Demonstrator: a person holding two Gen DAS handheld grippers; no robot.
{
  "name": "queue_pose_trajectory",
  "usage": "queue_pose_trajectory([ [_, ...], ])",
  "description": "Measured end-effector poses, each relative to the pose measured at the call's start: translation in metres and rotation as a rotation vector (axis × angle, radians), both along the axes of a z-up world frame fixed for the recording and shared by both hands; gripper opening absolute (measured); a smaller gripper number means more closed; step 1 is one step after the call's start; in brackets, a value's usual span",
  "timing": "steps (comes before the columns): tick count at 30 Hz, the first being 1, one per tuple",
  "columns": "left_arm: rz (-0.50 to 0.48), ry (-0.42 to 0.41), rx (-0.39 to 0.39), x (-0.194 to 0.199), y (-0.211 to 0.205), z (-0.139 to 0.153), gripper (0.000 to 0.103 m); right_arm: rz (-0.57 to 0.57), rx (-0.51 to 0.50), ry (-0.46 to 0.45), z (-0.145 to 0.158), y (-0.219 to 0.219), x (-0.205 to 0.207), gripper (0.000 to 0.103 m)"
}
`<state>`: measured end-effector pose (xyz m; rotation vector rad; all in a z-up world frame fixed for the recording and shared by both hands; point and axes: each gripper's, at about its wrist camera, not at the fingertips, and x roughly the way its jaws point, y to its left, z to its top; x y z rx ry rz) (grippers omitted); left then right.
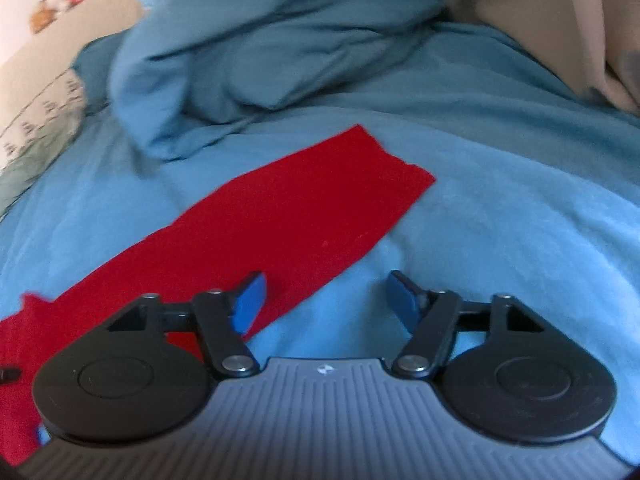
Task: Fold small clothes
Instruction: 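Reach the right gripper to a sweater sleeve cuff and close on it, then carry the held sleeve across the sweater body with the right gripper and release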
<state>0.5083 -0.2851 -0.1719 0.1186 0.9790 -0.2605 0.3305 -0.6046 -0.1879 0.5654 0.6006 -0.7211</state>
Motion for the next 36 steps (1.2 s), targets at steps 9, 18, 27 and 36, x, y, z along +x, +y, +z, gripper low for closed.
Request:
queue_pose_trajectory([
  [9,-0.036,0.073,0.02,0.017,0.004,0.003,0.103,0.006,-0.015,0.087,0.011,-0.011,0.032,0.023],
  [18,-0.064,0.027,-0.062,0.024,0.069,0.053,0.103,0.291,-0.148,-0.059,0.107,0.073,0.065,0.021],
  [27,0.065,-0.066,0.032,0.017,0.209,0.105,0.103,0.825,-0.039,-0.226,0.132,0.283,0.141,0.021],
  [36,0.21,0.031,-0.04,-0.003,0.311,0.071,0.101,1.053,-0.11,0.013,0.024,0.417,0.159,0.022],
])
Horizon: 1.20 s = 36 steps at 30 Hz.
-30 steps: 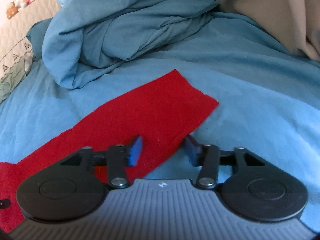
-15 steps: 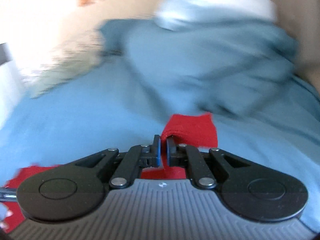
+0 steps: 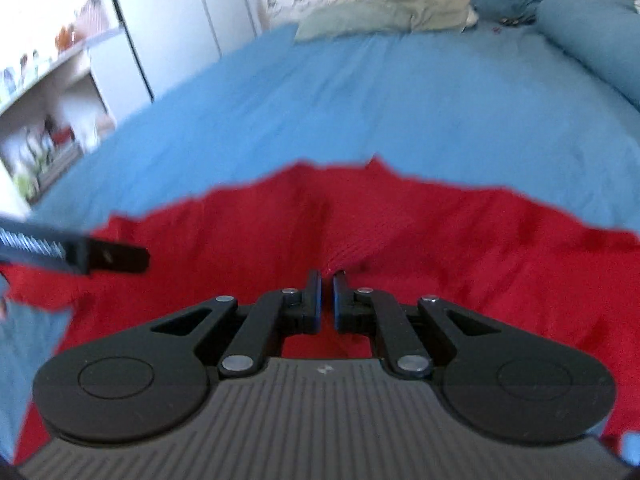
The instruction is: Fold small clothes
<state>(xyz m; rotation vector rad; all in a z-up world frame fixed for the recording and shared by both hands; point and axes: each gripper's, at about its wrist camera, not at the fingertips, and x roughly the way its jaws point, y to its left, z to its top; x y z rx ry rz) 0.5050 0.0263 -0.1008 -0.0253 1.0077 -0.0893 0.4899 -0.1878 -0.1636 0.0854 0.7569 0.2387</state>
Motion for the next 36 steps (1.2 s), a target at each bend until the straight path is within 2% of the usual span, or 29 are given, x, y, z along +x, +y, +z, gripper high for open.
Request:
queue_pose_trajectory([
  [2,-0.002,0.01,-0.006,-0.002,0.001,-0.005,0.101,0.015,-0.023,0.019,-0.006,0.004,-0.003,0.029],
  [4,-0.012,0.007,-0.013,0.0,-0.007,-0.007,0.101,0.039,-0.047,0.028,-0.007,0.001,-0.007,0.059],
  [6,-0.038,0.001,-0.029,0.0,-0.014,-0.004,0.101,0.036,-0.083,0.007,-0.002,-0.002,-0.011,0.074],
  [8,-0.056,0.003,-0.056,0.0,-0.023,0.0,0.102,0.017,-0.11,-0.011,0.007,-0.015,-0.018,0.082],
  [12,-0.118,0.053,-0.167,0.007,-0.055,-0.008,0.101,-0.048,-0.15,-0.027,0.026,-0.048,-0.044,0.094],
  [14,-0.136,0.077,-0.19,0.009,-0.072,-0.015,0.097,-0.086,-0.154,-0.029,0.033,-0.065,-0.059,0.096],
  [20,-0.112,0.14,-0.273,0.011,-0.107,-0.038,0.068,-0.209,-0.145,0.025,0.027,-0.103,-0.082,0.097],
  [23,-0.053,0.12,-0.281,0.016,-0.115,-0.045,0.066,-0.309,-0.155,0.079,0.013,-0.12,-0.089,0.097],
  [25,-0.032,0.108,-0.295,0.02,-0.117,-0.043,0.056,-0.374,-0.178,0.106,0.005,-0.127,-0.094,0.097],
  [27,-0.025,0.102,-0.282,0.028,-0.121,-0.042,0.018,-0.44,-0.196,0.134,-0.002,-0.133,-0.094,0.097],
  [28,-0.023,0.095,-0.274,0.032,-0.122,-0.04,0.01,-0.459,-0.19,0.144,-0.006,-0.137,-0.094,0.097],
  [31,-0.019,0.043,-0.288,0.039,-0.119,-0.027,0.006,-0.483,-0.167,0.149,-0.011,-0.144,-0.088,0.097],
  [36,0.004,-0.171,-0.273,0.03,-0.089,0.038,0.005,-0.469,-0.196,0.118,-0.012,-0.141,-0.062,0.097],
])
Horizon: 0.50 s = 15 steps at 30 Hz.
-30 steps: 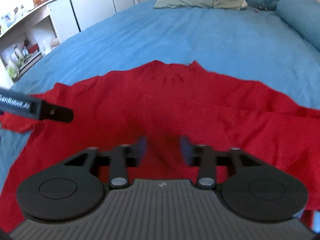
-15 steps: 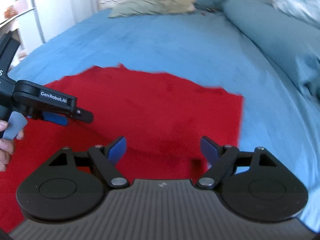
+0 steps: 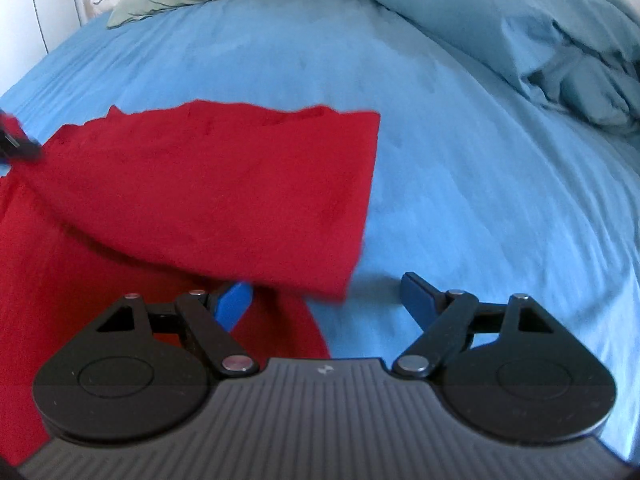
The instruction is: Fold small clothes
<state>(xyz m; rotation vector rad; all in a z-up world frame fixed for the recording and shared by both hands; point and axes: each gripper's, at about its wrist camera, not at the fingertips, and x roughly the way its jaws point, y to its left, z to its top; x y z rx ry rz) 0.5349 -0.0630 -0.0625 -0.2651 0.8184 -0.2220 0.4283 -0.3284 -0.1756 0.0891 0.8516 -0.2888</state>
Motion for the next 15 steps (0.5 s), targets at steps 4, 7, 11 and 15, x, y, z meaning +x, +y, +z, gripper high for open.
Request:
queue_pose_trajectory([
  [4,0.117,-0.111,0.097,-0.02,0.047,0.032,0.005,0.056,-0.039,0.01,-0.002,0.004,0.018,0.097],
  [7,0.172,-0.089,0.146,-0.028,0.078,0.022,0.005,0.1,-0.088,0.015,-0.003,0.007,0.025,0.097],
  [11,0.207,-0.002,0.089,-0.033,0.101,-0.013,0.005,0.052,-0.133,0.014,-0.002,-0.004,0.022,0.096],
  [15,0.187,0.014,0.095,-0.041,0.104,-0.033,0.005,0.035,-0.11,0.015,-0.001,-0.021,0.009,0.097],
])
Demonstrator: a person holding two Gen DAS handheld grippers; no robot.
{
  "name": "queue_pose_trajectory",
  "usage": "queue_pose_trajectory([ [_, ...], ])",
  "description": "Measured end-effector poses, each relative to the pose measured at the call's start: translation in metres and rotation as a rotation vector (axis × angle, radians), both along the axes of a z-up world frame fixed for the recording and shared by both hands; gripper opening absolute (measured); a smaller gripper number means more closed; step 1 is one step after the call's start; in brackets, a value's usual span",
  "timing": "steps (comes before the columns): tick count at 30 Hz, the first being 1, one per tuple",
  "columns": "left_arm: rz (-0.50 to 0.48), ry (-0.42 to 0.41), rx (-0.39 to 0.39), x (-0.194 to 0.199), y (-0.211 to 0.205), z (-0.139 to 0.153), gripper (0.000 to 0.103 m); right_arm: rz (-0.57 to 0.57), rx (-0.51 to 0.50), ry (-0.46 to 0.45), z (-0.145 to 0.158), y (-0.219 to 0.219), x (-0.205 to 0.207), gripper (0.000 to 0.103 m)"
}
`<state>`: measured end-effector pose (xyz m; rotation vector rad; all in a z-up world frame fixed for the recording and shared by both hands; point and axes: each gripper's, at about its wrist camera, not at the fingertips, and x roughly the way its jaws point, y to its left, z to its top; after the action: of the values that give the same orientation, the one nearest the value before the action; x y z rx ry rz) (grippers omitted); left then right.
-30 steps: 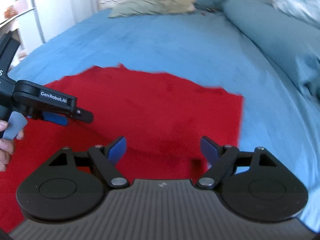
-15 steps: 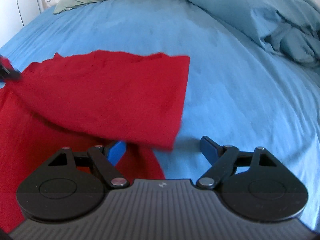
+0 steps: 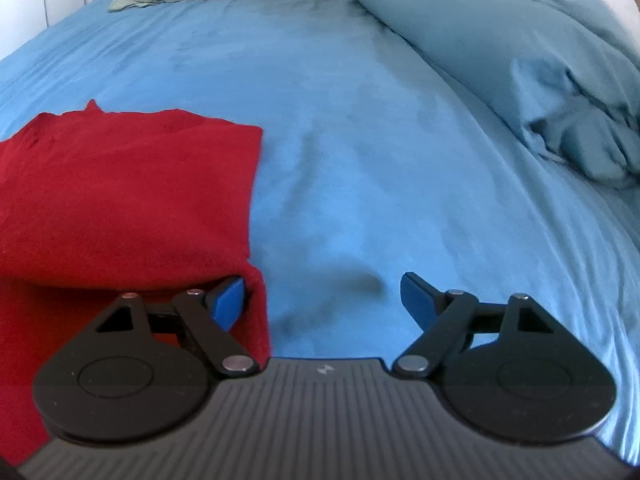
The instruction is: Fold small clothes
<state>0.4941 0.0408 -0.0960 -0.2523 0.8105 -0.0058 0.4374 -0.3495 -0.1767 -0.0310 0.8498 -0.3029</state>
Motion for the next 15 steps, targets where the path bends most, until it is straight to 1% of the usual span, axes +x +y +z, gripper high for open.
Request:
queue_pose_trajectory([
  [4,-0.018,0.029,0.019,-0.007,0.001,-0.016,0.005,0.069,-0.009,0.002,-0.001,-0.006,-0.008,0.097],
  [6,-0.025,0.062,0.03,-0.012,0.003,-0.023,0.013,0.087,-0.005,0.009,-0.001,-0.009,-0.01,0.097],
  [8,-0.029,0.092,0.042,-0.019,0.008,-0.026,0.017,0.102,0.004,0.023,0.002,-0.01,-0.01,0.097],
  [10,-0.018,0.124,0.079,-0.024,0.009,-0.028,0.029,0.128,0.011,0.037,0.008,-0.009,-0.008,0.098],
  [11,-0.005,0.136,0.099,-0.031,0.012,-0.028,0.039,0.142,0.016,0.039,0.013,-0.008,-0.008,0.098],
  [12,0.009,0.146,0.113,-0.035,0.016,-0.026,0.047,0.16,0.034,0.031,0.02,-0.006,-0.009,0.098],
  [13,0.019,0.146,0.109,-0.039,0.02,-0.022,0.05,0.182,0.067,0.017,0.026,-0.003,-0.011,0.098],
  [14,0.029,0.138,0.094,-0.043,0.025,-0.018,0.058,0.206,0.109,-0.005,0.034,-0.001,-0.013,0.099],
  [15,0.037,0.122,0.075,-0.044,0.029,-0.012,0.064,0.227,0.146,-0.027,0.04,0.003,-0.014,0.101],
])
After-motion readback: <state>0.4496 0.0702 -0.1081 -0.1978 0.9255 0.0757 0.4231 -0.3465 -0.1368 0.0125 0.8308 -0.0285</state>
